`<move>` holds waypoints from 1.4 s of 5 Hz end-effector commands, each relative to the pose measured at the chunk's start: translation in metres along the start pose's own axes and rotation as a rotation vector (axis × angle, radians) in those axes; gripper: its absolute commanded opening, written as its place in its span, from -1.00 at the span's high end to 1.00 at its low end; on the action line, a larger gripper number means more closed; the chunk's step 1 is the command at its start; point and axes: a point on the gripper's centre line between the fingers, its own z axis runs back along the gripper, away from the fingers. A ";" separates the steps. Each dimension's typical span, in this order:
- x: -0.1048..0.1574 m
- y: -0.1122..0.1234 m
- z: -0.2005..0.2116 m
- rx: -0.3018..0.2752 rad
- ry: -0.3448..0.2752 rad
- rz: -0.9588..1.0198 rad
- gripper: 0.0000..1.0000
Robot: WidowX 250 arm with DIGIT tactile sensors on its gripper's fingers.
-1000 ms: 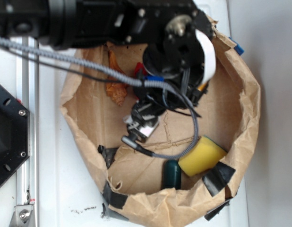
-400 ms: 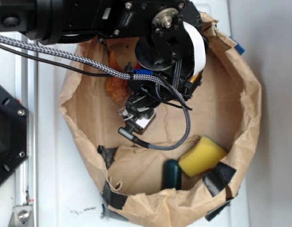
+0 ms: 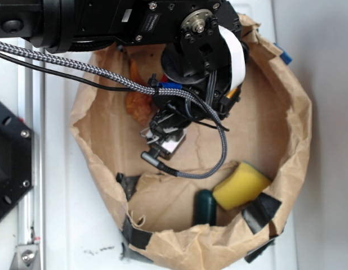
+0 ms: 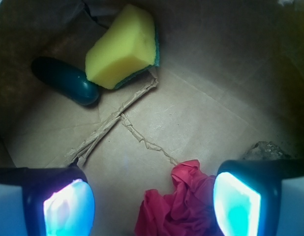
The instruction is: Grab the shell.
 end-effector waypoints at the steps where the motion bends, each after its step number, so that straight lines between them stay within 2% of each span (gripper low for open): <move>1: -0.007 -0.006 0.014 0.043 -0.022 -0.072 -1.00; 2: -0.027 -0.005 0.018 0.069 0.054 -0.127 -1.00; 4: -0.035 0.010 0.011 0.128 0.141 -0.141 -1.00; 5: -0.040 0.016 0.012 0.127 0.159 -0.140 -1.00; 6: -0.048 0.016 0.010 0.155 0.148 -0.157 -1.00; 7: -0.053 0.014 0.012 0.133 0.174 -0.179 -1.00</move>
